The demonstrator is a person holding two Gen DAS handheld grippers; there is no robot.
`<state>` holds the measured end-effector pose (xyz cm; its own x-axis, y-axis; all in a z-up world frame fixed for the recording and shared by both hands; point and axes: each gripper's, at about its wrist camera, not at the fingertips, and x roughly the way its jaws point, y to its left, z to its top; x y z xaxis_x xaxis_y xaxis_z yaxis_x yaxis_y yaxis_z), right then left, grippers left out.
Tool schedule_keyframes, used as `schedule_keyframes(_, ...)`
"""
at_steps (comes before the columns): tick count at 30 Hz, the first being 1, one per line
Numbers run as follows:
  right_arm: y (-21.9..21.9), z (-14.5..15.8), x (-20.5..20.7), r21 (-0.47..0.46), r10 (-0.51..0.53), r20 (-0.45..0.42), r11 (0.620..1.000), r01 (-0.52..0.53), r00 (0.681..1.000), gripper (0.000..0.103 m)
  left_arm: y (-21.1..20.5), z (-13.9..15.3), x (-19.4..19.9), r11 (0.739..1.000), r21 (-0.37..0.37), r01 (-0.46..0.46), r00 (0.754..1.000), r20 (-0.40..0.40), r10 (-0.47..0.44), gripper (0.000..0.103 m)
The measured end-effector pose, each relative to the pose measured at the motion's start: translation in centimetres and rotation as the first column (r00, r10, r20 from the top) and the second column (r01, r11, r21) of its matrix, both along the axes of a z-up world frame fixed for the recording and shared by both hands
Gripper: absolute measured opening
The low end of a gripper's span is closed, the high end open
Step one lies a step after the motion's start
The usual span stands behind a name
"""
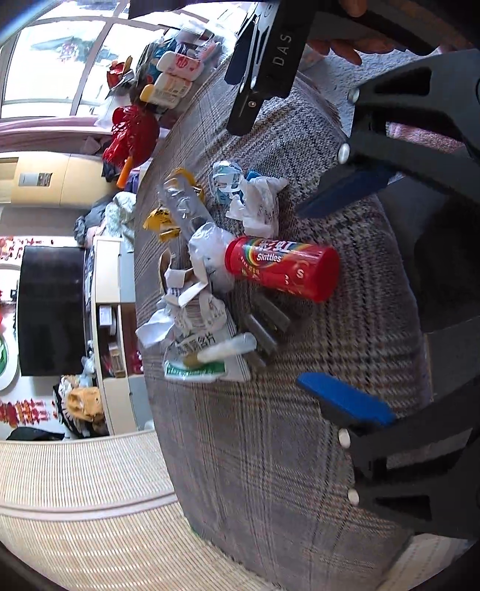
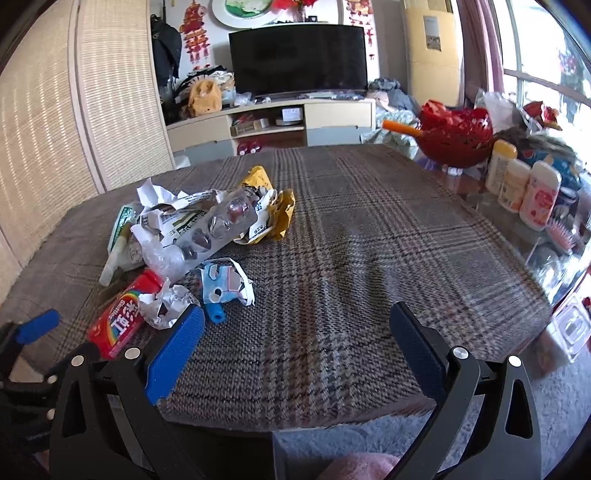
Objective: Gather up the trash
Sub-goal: 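Grasp the red Skittles tube with the left tool while the right tool grasps crumpled foil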
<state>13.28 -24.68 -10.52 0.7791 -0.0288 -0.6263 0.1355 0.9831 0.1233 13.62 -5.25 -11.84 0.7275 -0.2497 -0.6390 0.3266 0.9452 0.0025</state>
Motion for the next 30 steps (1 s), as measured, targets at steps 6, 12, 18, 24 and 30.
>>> schedule_keyframes(6,0.0,0.0,0.7,0.035,0.029,0.006,0.999,-0.029,1.0,0.094,-1.0,-0.9,1.0,0.998,0.017,0.053,0.998,-0.02,-0.053,0.069)
schedule_keyframes(12,1.0,0.1,1.2,0.056,0.082,0.006,0.995,-0.082,0.997,0.088,-1.6,-2.0,2.6,0.995,-0.005,0.103,0.993,-0.055,-0.103,0.054)
schedule_keyframes(18,2.2,0.2,1.3,0.063,0.115,0.011,0.991,-0.115,0.993,0.082,-1.3,-2.2,2.6,0.994,-0.005,0.107,0.993,-0.045,-0.107,0.035)
schedule_keyframes(24,5.1,0.3,1.2,0.063,0.222,0.017,0.973,-0.222,0.975,0.067,0.4,-1.7,2.0,0.999,0.022,0.044,0.999,-0.014,-0.043,0.032)
schedule_keyframes(30,6.7,-0.7,1.9,0.061,0.247,-0.008,0.967,-0.246,0.969,0.055,1.4,-1.3,1.3,0.999,0.023,0.045,0.999,-0.005,-0.045,0.031)
